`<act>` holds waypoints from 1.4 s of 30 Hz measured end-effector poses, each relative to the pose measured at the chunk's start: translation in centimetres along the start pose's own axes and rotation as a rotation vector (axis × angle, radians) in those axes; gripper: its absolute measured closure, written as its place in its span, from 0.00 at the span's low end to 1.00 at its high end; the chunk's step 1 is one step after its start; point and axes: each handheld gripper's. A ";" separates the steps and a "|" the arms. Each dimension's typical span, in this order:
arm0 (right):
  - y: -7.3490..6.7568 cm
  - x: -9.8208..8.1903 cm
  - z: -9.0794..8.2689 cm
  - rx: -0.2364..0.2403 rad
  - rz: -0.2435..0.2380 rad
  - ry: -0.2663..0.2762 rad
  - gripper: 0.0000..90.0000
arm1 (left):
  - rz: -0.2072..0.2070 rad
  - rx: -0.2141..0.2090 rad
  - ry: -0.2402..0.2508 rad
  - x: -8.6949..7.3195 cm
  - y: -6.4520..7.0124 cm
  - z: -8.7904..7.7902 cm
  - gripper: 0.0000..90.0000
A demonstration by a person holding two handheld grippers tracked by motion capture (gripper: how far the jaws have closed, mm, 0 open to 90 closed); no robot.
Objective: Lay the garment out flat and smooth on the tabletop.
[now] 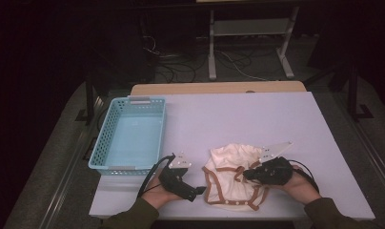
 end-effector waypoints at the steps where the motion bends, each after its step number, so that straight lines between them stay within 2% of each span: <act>1: 0.0 0.1 0.1 -0.002 0.003 0.003 0.95 | -0.007 -0.002 0.006 0.0 0.0 0.0 0.00; 10: 0.9 1.2 0.5 -0.027 0.005 0.035 0.95 | -0.006 0.001 0.010 0.0 -0.1 0.0 0.00; 17: 1.2 2.0 0.9 -0.034 0.001 0.055 0.95 | -0.021 0.005 0.024 -0.1 0.0 0.1 0.00; 35: 2.3 4.2 1.7 -0.049 0.005 0.104 0.95 | -0.017 0.005 0.022 -0.1 -0.2 -0.1 0.00; 42: 2.8 5.8 2.9 -0.059 0.005 0.113 0.95 | -0.019 0.006 0.023 -0.1 -0.2 -0.1 0.00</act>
Point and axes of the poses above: each handheld gripper's, and its own axes: z roughly forward along the jaws, x roughly out of its top, y roughly to its right, and after that the axes turned 10 degrees about y, right-handed
